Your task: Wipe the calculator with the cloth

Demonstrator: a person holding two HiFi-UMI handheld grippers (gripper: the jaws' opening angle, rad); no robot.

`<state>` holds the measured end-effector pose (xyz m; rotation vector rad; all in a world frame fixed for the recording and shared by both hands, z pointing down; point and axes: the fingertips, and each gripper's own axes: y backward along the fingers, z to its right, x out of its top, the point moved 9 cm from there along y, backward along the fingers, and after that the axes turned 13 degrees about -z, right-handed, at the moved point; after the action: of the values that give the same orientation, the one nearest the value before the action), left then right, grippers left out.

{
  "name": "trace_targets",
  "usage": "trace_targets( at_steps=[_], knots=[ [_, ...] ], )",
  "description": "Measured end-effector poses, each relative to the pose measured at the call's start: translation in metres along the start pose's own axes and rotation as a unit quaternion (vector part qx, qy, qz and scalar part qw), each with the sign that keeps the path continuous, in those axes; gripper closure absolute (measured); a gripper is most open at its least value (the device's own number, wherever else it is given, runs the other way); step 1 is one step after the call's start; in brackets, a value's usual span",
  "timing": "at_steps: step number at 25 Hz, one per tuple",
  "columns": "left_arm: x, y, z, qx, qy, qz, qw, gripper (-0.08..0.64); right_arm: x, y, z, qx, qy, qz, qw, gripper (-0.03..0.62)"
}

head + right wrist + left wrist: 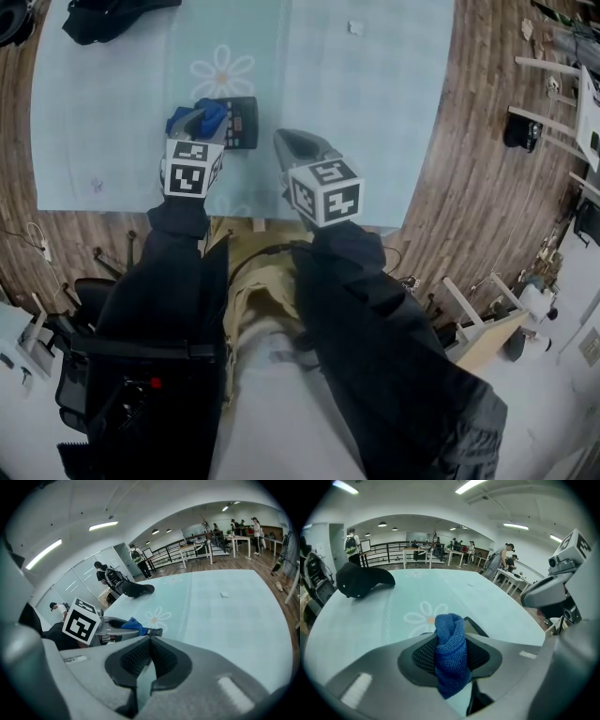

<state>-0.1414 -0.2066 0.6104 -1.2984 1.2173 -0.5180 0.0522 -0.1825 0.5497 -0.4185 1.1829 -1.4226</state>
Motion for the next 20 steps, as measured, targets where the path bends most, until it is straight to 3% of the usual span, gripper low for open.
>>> trace_targets(
  at_steps=[10,16,20],
  knots=[
    [-0.004,-0.001,0.032,-0.048,-0.028,0.007,0.9985,0.417,-0.013,0.003,-0.001,-0.005,-0.007,0.001,1.0,0.594],
    [-0.003,0.013,0.049,-0.146,0.018,0.053,0.9877,0.417,-0.021,0.008,-0.001,-0.005,-0.013,0.006,1.0,0.594],
    [-0.001,0.032,0.047,-0.173,0.027,0.083,0.981,0.417,-0.025,0.015,0.005,-0.009,-0.02,0.013,1.0,0.594]
  ],
)
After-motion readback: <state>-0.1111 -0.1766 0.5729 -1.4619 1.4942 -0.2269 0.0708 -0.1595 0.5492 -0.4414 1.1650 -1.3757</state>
